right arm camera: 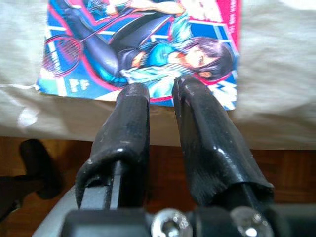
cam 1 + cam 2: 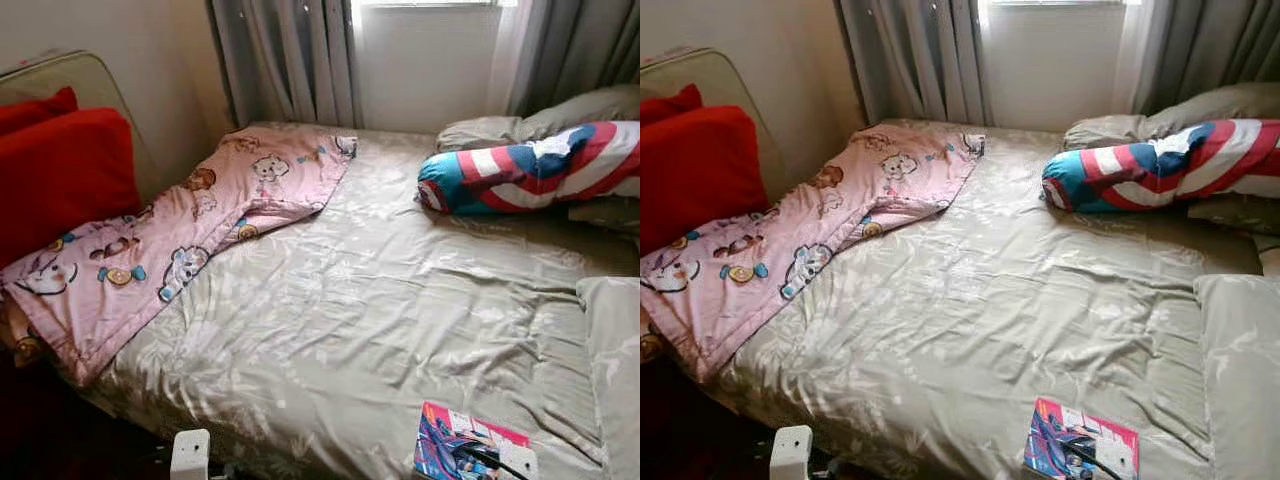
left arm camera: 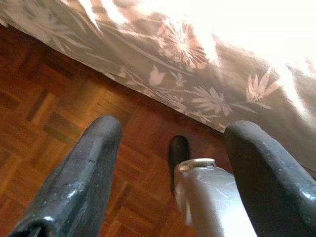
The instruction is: Clean up the room
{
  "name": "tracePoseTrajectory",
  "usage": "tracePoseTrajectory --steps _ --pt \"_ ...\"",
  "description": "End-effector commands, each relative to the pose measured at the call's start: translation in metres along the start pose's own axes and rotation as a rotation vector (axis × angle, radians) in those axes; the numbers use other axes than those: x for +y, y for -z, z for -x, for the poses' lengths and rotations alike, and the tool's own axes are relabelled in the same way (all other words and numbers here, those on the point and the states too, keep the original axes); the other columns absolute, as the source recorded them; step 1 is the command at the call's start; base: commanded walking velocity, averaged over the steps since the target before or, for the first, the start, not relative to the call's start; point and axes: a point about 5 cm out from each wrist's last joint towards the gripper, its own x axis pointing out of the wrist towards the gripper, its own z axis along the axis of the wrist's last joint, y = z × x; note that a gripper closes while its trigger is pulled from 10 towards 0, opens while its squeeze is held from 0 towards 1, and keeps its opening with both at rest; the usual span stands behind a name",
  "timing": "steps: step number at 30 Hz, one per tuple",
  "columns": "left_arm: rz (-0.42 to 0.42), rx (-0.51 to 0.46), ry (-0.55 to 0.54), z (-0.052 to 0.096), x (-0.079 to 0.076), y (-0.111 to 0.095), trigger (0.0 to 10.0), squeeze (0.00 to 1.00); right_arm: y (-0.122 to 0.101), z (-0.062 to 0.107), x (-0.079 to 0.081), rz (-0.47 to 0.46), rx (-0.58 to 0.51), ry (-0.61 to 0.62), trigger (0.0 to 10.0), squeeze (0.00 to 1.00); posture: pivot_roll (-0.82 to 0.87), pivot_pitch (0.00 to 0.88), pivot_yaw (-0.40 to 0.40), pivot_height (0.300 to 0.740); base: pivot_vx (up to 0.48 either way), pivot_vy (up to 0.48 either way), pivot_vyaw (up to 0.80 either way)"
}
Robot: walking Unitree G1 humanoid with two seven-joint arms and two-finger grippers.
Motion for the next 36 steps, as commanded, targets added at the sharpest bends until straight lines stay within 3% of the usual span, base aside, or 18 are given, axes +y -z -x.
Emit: tracePoseTrajectory --steps 1,29,36 --pt "-0.010 0.015 -0.007 0.0007 0.0052 0.0017 10.0 0.00 -0.0010 -0.0005 0.0058 -0.013 -0.001 -0.011 10.0 0.00 -0.08 0.018 0.020 0.740 0.000 0.304 0.00" --pt "-0.021 0.015 -0.009 0.0003 0.0072 0.0000 10.0 0.00 -0.0044 -0.0015 0.0045 -0.070 -0.003 0.008 10.0 0.00 -0.09 0.000 0.027 0.740 0.000 0.383 0.00" --pt "-0.020 0.014 -0.008 0.0000 0.0069 -0.0009 10.0 0.00 -0.0059 -0.0018 0.0031 -0.070 -0.008 0.009 10.0 0.00 -0.08 0.013 0.024 0.740 0.000 0.415 -0.51"
